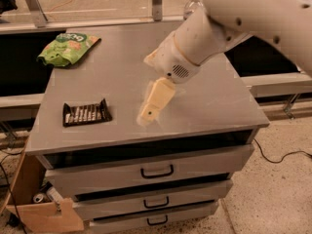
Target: Move rxbar chocolate near water bottle
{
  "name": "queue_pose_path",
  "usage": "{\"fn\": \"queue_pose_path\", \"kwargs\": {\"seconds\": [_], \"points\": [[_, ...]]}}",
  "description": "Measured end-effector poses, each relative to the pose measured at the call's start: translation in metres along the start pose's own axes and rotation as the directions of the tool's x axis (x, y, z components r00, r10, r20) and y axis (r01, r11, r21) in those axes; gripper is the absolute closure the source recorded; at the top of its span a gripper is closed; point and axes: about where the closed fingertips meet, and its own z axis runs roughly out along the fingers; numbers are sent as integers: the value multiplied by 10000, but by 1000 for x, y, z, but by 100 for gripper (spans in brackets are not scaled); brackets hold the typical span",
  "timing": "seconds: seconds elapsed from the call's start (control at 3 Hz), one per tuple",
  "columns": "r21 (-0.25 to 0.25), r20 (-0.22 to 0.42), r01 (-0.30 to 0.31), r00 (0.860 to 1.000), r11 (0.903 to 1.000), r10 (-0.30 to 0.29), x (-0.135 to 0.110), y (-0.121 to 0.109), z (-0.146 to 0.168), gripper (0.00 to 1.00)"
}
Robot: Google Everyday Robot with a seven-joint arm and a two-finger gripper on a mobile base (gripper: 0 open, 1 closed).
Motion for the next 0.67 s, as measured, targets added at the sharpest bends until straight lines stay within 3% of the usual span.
{"fn": "queue_pose_path", "kwargs": {"seconds": [0.67], "points": [[-294,1638,-91,9864,9995,138,-25,-13,82,0]]}}
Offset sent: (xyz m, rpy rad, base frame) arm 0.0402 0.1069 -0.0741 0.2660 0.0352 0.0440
